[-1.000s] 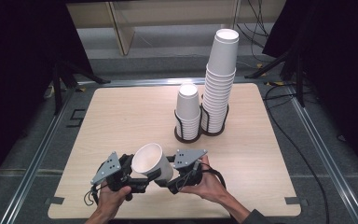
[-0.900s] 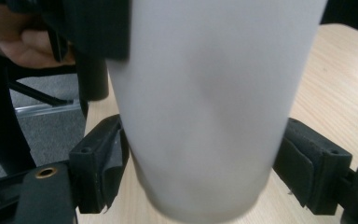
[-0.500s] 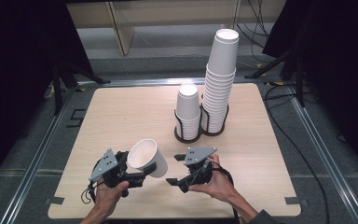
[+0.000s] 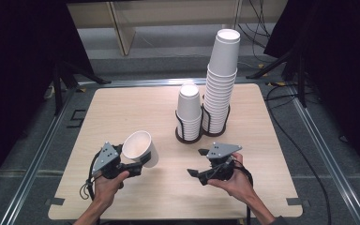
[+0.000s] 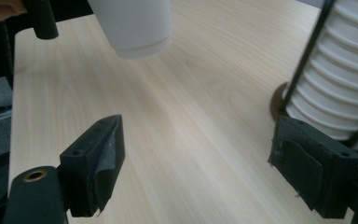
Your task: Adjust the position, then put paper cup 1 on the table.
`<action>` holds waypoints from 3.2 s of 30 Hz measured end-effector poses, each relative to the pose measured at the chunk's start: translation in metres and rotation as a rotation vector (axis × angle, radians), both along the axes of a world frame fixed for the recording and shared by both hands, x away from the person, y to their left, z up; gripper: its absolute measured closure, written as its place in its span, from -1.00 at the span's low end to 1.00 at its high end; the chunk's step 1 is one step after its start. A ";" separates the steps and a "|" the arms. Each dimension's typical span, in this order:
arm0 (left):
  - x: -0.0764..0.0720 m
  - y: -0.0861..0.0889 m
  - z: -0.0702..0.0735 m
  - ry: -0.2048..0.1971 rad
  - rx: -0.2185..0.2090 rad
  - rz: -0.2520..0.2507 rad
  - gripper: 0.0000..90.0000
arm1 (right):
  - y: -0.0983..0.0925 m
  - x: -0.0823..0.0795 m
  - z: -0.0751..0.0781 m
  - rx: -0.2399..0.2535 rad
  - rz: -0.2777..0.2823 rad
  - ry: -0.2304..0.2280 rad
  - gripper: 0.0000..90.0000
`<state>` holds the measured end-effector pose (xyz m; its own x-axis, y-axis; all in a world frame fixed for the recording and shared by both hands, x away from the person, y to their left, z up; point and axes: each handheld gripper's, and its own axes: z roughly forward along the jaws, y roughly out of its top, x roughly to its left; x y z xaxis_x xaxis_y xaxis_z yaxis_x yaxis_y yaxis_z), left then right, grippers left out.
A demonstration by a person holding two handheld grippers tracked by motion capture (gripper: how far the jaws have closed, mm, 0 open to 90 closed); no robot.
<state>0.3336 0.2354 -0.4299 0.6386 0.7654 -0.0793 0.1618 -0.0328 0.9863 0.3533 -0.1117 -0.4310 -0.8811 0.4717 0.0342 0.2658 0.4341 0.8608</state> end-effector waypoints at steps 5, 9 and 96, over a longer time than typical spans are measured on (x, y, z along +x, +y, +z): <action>0.012 0.003 -0.002 0.006 0.015 0.041 -0.62 | -0.010 -0.001 -0.003 0.004 -0.029 0.015 -0.58; 0.021 0.006 -0.003 0.013 0.019 0.066 -0.62 | -0.016 -0.002 -0.004 0.000 -0.037 0.019 -0.58; 0.176 0.030 -0.056 0.155 0.200 0.380 -0.69 | -0.033 -0.001 -0.018 -0.005 -0.064 0.091 -0.59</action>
